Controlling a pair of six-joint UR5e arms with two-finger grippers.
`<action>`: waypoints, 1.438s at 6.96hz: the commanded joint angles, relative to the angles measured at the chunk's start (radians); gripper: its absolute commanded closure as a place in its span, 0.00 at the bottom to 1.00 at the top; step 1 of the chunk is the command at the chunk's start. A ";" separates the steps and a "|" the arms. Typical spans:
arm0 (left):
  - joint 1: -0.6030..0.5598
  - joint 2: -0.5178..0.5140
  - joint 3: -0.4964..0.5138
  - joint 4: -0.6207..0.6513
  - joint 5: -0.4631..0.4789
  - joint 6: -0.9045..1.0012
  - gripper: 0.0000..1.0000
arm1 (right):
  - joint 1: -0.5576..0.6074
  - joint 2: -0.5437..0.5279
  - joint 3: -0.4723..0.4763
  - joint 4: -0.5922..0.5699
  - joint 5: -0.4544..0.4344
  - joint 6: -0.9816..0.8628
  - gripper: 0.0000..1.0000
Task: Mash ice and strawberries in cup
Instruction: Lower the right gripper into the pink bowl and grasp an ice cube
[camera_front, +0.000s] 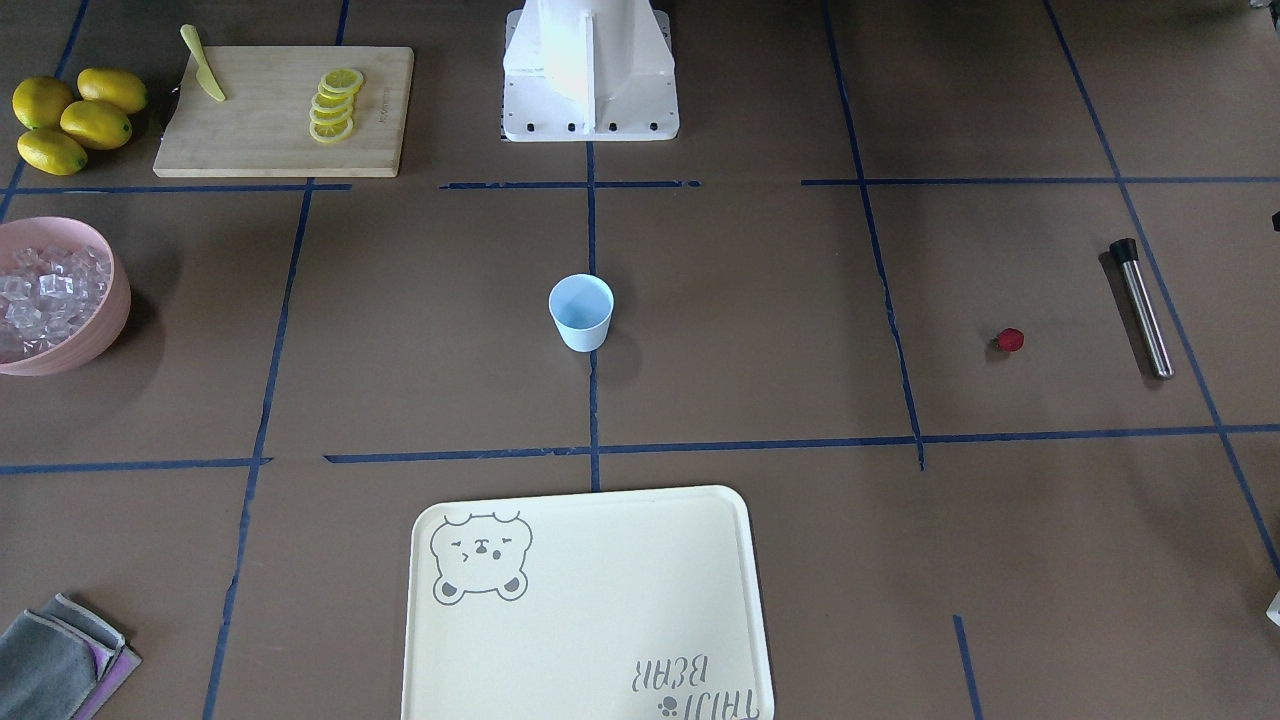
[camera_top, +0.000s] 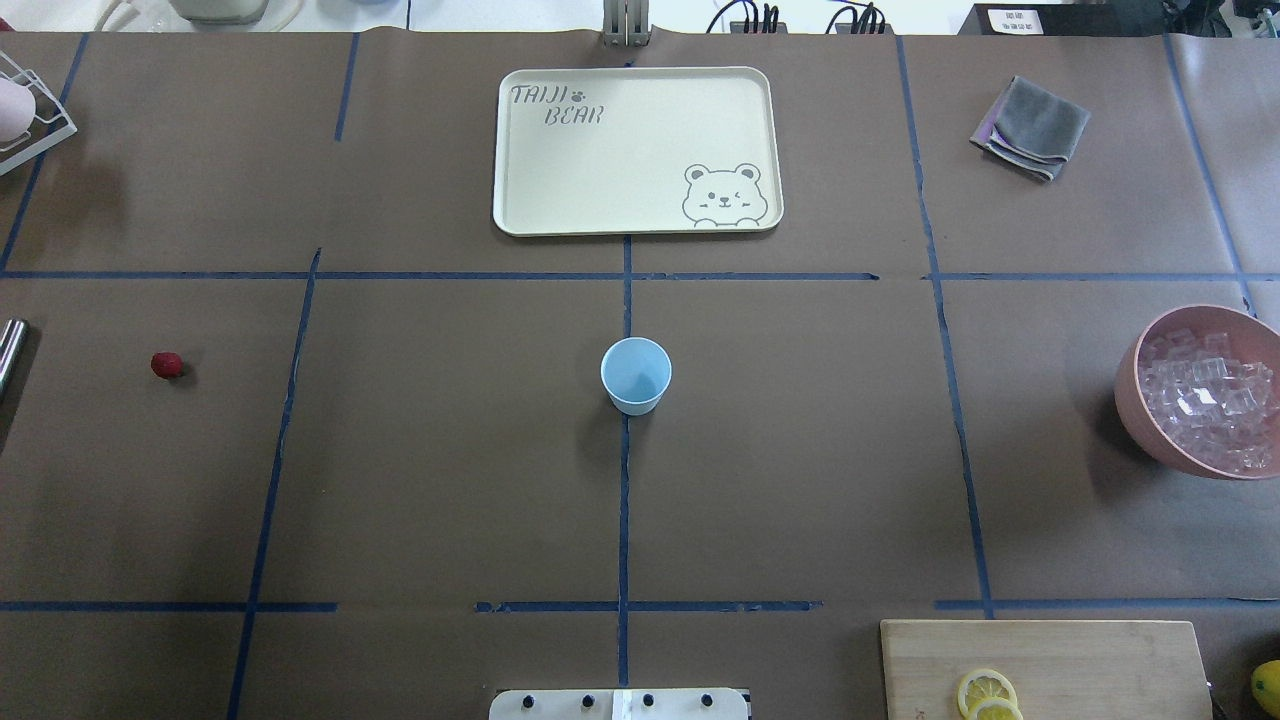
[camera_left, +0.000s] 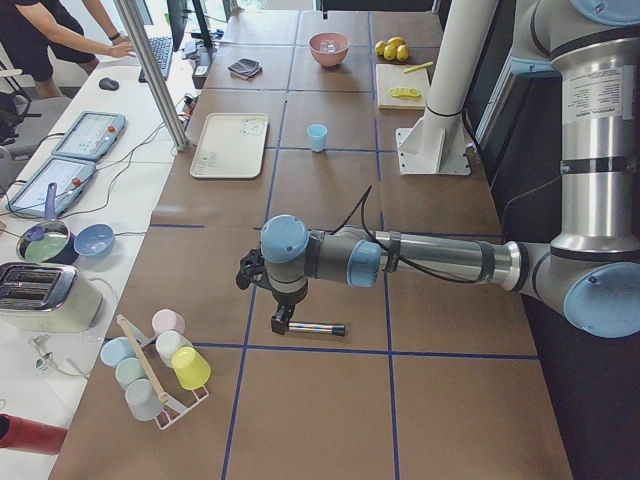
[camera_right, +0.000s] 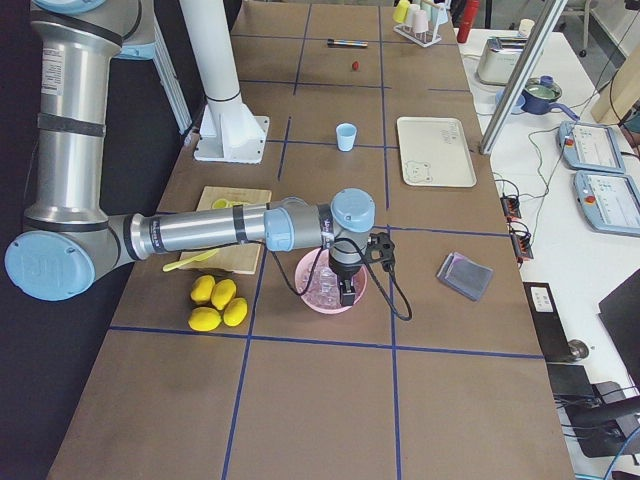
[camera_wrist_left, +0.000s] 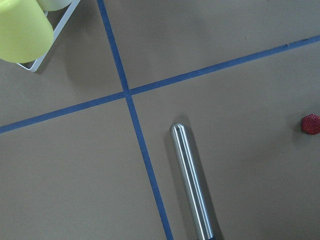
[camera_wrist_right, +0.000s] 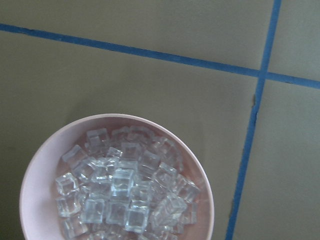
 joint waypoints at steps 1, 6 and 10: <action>0.000 0.000 0.000 0.000 0.000 0.000 0.00 | -0.091 0.022 -0.001 0.072 -0.051 0.160 0.01; 0.000 0.002 0.005 0.000 -0.001 0.002 0.00 | -0.204 0.047 -0.103 0.207 -0.066 0.350 0.02; 0.000 0.000 0.016 0.000 -0.001 0.002 0.00 | -0.220 0.044 -0.143 0.225 -0.064 0.383 0.17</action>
